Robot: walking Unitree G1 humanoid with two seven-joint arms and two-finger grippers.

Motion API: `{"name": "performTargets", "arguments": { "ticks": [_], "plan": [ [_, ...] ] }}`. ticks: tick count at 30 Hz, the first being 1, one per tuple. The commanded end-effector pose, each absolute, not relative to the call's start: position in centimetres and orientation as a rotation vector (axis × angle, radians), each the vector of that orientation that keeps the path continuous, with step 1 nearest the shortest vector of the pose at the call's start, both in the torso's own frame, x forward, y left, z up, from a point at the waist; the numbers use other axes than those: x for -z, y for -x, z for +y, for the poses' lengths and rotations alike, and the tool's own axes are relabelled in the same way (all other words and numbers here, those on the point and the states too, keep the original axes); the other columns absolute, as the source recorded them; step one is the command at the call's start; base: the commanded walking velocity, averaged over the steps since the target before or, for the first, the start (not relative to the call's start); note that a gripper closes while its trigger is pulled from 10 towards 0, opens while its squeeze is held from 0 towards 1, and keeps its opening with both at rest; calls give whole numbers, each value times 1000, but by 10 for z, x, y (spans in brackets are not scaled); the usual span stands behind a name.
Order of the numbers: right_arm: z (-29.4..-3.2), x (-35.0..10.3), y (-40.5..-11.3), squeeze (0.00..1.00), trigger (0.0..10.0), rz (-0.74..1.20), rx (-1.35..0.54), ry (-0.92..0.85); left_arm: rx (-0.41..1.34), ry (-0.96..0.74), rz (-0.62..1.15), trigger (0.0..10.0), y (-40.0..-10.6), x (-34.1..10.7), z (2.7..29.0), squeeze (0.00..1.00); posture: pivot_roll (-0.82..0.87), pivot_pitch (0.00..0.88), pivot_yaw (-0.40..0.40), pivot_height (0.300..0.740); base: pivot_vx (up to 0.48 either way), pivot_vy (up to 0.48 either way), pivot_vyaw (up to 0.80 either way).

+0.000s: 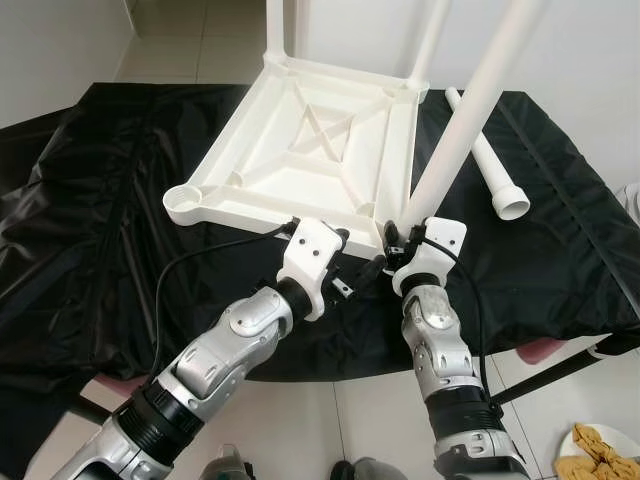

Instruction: Building children table

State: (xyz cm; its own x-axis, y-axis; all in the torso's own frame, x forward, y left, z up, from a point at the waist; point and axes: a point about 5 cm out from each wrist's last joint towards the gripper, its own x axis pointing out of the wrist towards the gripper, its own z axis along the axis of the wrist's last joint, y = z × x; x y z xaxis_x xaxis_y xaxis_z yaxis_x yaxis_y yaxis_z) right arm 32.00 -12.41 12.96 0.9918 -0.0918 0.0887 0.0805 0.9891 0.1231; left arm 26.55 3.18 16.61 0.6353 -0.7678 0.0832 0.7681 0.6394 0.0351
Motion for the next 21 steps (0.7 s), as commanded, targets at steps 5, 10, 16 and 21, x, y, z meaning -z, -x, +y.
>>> {"name": "performTargets", "arguments": {
  "ticks": [5, 10, 16, 21],
  "plan": [
    [-134, -118, -317, 0, 10000, -25, 159, -149, 1154, -14, -90, 10000, -251, -164, 22, 0, 20, 25, -43, 740, 0, 0, 0],
    [-133, -120, -317, 1000, 10000, -32, 118, -167, 1154, -12, -91, 10000, -251, -164, 21, 0, 20, 26, -44, 740, 0, 0, 0],
    [-149, -127, -321, 1000, 10000, -82, 0, -131, 1151, -11, -92, 10000, -251, -164, 21, 0, 19, 28, -47, 740, 0, 0, 0],
    [-164, -130, -324, 1000, 10000, -100, -85, -100, 1148, -11, -93, 10000, -251, -164, 21, 0, 19, 31, -48, 740, 0, 0, 0]
  ]
}}
